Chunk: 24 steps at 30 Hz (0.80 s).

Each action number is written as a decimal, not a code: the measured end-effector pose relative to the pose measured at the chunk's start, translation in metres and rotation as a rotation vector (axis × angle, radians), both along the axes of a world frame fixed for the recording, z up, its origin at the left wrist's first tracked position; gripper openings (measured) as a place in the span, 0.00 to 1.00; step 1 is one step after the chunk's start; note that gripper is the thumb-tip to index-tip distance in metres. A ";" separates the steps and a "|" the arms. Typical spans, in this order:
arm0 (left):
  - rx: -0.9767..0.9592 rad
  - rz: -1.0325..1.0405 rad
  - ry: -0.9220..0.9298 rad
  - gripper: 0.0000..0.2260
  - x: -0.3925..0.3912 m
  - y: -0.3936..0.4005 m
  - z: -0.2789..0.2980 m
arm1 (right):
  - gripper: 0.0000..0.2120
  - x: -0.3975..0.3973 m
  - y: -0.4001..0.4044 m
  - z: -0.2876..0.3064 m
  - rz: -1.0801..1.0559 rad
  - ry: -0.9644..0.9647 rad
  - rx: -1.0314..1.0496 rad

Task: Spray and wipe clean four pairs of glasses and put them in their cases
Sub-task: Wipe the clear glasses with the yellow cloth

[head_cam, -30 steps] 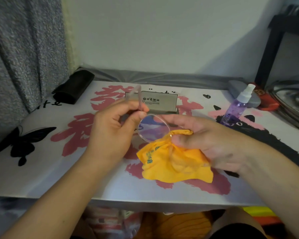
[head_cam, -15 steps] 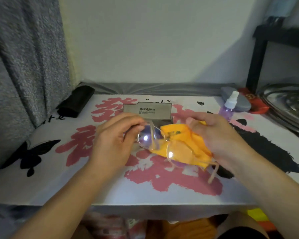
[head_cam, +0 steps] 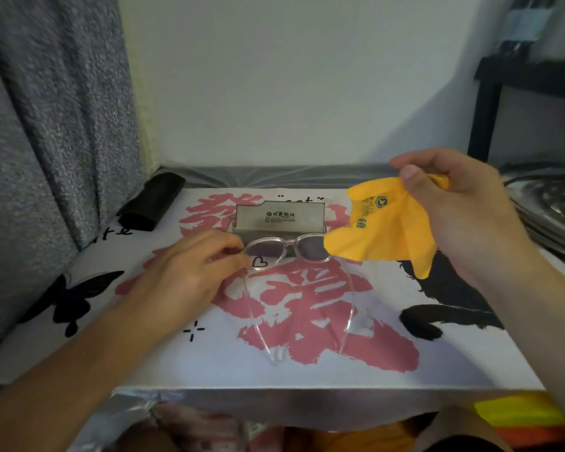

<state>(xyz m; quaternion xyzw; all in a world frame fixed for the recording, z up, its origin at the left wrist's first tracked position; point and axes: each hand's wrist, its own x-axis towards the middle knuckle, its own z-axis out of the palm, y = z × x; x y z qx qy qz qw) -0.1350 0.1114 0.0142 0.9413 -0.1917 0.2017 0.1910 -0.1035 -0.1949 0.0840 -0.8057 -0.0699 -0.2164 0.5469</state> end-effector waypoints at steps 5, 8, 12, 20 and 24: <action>0.104 -0.068 -0.253 0.26 0.010 0.014 -0.012 | 0.08 -0.006 0.001 0.007 0.064 0.016 0.072; -0.178 -0.050 -0.286 0.21 0.000 -0.007 0.000 | 0.07 -0.015 0.002 0.018 0.252 0.112 0.262; -0.906 -0.273 0.414 0.24 -0.015 -0.059 0.045 | 0.11 -0.029 0.019 0.033 0.546 0.257 0.499; -1.194 -0.348 0.616 0.09 -0.028 -0.071 0.080 | 0.17 -0.029 0.018 0.033 0.617 0.402 0.528; -1.111 -0.381 0.771 0.08 -0.027 -0.065 0.108 | 0.27 -0.030 0.016 0.025 0.792 0.593 0.267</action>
